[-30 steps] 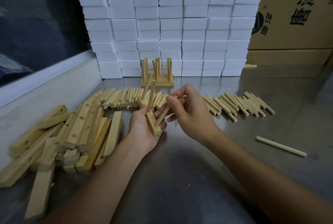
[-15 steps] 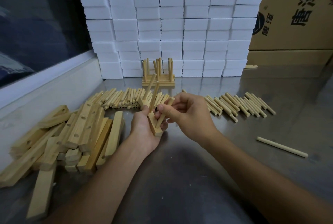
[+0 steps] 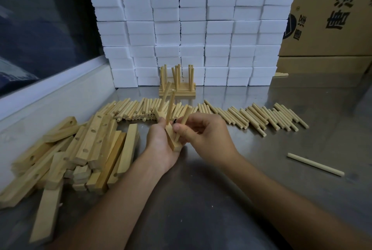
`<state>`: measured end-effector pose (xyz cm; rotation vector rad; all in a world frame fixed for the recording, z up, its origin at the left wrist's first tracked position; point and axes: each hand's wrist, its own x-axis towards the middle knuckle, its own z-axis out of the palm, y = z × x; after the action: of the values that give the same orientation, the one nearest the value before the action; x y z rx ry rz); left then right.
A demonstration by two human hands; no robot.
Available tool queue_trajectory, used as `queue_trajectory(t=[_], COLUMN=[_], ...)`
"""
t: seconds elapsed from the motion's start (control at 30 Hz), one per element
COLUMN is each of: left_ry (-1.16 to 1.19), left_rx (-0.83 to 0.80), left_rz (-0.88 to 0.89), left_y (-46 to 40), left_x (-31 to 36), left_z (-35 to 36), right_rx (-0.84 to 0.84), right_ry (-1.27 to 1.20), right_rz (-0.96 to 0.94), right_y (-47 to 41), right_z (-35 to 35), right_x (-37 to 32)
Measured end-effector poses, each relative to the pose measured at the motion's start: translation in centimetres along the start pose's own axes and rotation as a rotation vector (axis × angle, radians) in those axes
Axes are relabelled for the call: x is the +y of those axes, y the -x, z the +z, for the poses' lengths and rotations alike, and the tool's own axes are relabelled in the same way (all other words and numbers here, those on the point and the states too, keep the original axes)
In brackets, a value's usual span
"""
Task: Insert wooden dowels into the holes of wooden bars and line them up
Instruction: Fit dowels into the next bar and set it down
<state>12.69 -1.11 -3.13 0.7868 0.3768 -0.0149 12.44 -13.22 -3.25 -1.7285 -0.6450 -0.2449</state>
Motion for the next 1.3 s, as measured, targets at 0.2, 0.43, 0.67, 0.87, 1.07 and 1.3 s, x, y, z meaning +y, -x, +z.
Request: queue_trajectory(t=[0.2,0.43,0.67,0.87,1.07,1.3], left_ry=[0.024,-0.080,-0.443,-1.568,-1.648,-1.581], left_rx=[0.020,-0.024,0.228,0.305,0.315,0.386], left_rz=[0.001,0.048,0.446,0.735,0.705,0.645], left_y=[-0.2,-0.2,-0.8,-1.1,-1.8,-2.2], left_x=[0.1,-0.2,0.7,0.6,0.5,0.5], left_z=[0.2,0.4,-0.8,-2.4,-2.5,-2.3], right_rx=[0.028,0.019,0.062,0.104,0.092,0.023], right_ry=[0.435,0.390,0.471,0.600,0.708,0.877], right_rz=[0.035,0.181,0.228,0.237,0.269,0.295], right_y=[0.6,-0.2,-3.3,-9.6,-15.0,-18.4], right_z=[0.3,-0.8,-3.0,-3.7,-3.2,-2.3], right_x=[0.6,1.2,2.2,3.6,7.7,10.7])
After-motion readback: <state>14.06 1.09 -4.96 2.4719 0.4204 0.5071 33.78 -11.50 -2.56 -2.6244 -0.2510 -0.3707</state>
